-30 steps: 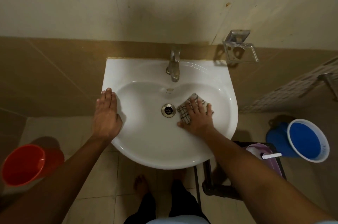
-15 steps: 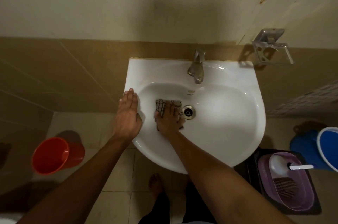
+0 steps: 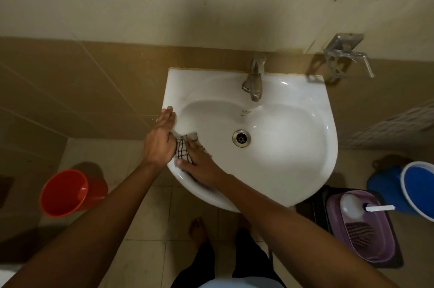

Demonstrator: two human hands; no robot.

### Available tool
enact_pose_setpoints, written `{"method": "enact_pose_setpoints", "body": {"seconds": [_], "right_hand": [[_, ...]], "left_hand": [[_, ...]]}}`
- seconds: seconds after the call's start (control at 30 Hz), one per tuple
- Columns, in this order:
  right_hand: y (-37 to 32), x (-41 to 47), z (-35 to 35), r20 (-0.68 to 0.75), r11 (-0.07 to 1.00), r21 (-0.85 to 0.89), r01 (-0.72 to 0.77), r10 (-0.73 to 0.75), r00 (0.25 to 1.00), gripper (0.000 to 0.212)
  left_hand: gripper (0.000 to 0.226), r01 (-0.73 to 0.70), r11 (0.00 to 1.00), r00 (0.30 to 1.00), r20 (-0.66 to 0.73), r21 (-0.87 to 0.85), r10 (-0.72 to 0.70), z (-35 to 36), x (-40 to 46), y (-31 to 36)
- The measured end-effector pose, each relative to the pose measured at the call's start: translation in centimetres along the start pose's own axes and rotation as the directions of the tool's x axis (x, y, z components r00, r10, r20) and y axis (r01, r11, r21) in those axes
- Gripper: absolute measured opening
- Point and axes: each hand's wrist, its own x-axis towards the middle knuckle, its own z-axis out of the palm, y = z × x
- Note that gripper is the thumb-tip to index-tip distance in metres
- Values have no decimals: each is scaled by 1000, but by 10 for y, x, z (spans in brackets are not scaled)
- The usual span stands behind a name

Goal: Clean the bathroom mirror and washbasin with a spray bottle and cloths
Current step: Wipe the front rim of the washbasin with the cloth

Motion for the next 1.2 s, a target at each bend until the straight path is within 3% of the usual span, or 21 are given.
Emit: {"method": "enact_pose_setpoints", "body": {"seconds": [0.13,0.23,0.3,0.4,0.53,0.63,0.7,0.73,0.77,0.8,0.87,0.93,0.97,1.03,1.13,1.2], "right_hand": [[8,-45,-24,153,1000,19,8,-10,988,68],[34,-69,-39,137,999,-6,-33,34,990,62],[64,-74,-50,90,971,-228,-75,98,991,63],[110,-72,-82,-64,780,-562,-274,289,955,64],[142,-60,-125,-366,563,-642,-520,370,854,62],[139,-48,-127,-607,667,-412,-621,308,733,59],[123,-34,-122,-763,819,39,-572,395,513,56],[108,-25,-121,-775,836,338,-432,508,376,52],[97,-11,-121,-719,773,590,-233,634,285,49],[83,0,-123,-639,664,747,-27,729,245,47],[61,25,-129,-462,399,880,258,846,268,44],[44,45,-128,-339,199,906,373,868,362,41],[39,53,-123,-317,164,909,383,869,380,45],[31,68,-111,-326,193,915,353,870,369,56],[19,77,-91,-399,351,914,205,869,293,66],[4,71,-81,-422,398,906,141,854,303,67]], "left_hand": [[63,-11,999,1000,-6,42,11,2,0,3],[63,5,997,1000,0,74,-5,5,0,6],[63,17,994,1000,9,105,-18,7,-2,7],[63,5,991,999,31,136,-10,8,-3,6],[63,-16,989,1000,26,145,13,9,-3,4],[63,-29,991,999,19,134,26,10,-3,1],[63,-18,991,1000,24,132,15,11,-3,0],[62,-17,991,1000,23,130,14,11,-3,-1],[61,-20,992,1000,19,126,18,11,-3,-1],[60,-23,992,1000,14,126,21,12,-3,-1],[63,-27,991,1000,8,131,26,12,-3,-2],[65,-32,991,999,5,127,31,13,-3,-4],[65,-33,992,999,3,125,33,14,-3,-5],[65,-32,992,999,-2,118,32,15,-2,-6],[64,-37,993,999,-8,108,38,14,-3,-6],[64,-33,995,999,-15,99,35,13,-3,-5]]}}
